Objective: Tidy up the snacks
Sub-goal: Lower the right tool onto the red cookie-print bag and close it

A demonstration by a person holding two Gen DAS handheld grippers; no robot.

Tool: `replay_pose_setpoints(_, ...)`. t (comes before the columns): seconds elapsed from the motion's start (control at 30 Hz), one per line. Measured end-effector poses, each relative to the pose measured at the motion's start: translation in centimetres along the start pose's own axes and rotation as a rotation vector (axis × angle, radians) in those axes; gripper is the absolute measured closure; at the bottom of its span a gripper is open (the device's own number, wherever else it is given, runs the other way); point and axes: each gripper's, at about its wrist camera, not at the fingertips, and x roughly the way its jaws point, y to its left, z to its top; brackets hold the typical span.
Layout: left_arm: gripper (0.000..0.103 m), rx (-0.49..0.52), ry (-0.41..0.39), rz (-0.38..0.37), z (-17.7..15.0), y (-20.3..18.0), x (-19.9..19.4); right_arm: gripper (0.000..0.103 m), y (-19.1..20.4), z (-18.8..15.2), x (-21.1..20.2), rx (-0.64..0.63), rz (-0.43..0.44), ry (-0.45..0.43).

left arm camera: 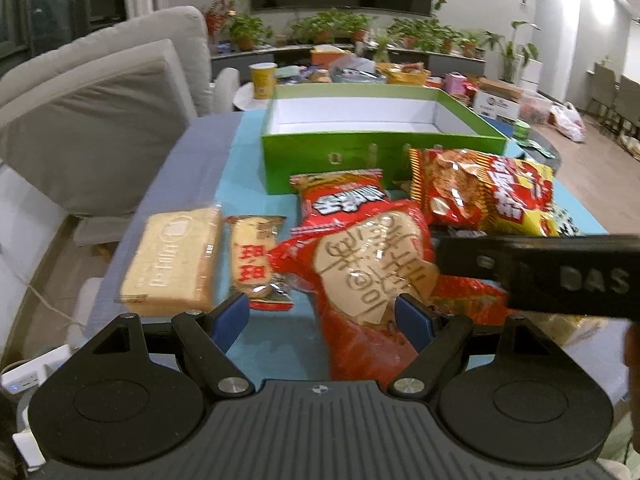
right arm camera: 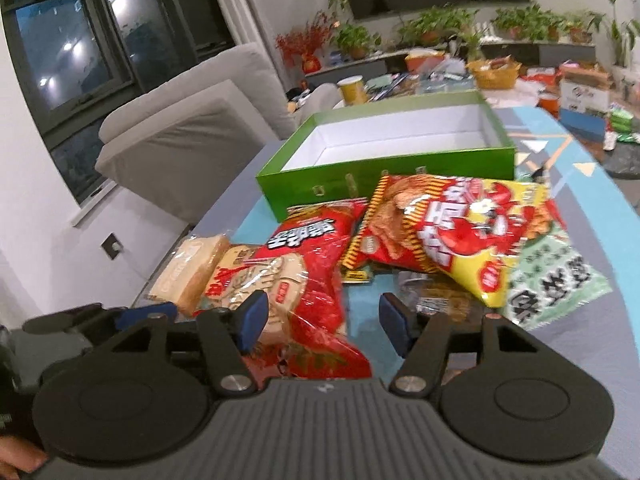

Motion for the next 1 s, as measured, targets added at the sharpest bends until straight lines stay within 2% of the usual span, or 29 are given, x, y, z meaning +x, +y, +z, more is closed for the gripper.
replay_pose_setpoints(0.2,0.025,0.017,0.022,-0.041,0.0,-0.2,1.0,0.042,0.2,0.5,2.2,0.003,0.016,0.065)
replay_pose_setpoints(0.4,0.026,-0.019,0.027,-0.086,0.3,0.4,1.7,0.042,-0.6,0.2,3.2,0.044,0.034,0.105)
replay_pose_setpoints(0.47,0.031,-0.023,0.021,-0.109,0.4,0.6,1.8,0.042,-0.8,0.4,3.1,0.054,0.044,0.111)
replay_pose_setpoints(0.53,0.045,-0.026,0.013,-0.147,0.4,0.6,1.9,0.042,-0.9,0.5,3.3,0.06,0.056,0.118)
replay_pose_setpoints(0.57,0.047,-0.022,0.009,-0.169,0.5,0.5,2.0,0.042,-1.1,0.5,3.4,0.068,0.065,0.125)
replay_pose_setpoints(0.7,0.047,0.006,-0.007,-0.184,0.5,0.1,2.1,0.049,-1.1,0.7,3.1,0.078,0.109,0.132)
replay_pose_setpoints(0.87,0.049,0.031,-0.026,-0.203,0.6,-0.5,0.9,0.05,-0.3,0.7,1.9,0.049,0.123,0.125)
replay_pose_setpoints(1.0,0.052,0.057,-0.074,-0.229,1.3,-0.9,-0.5,0.05,0.2,1.2,0.8,0.056,0.141,0.102)
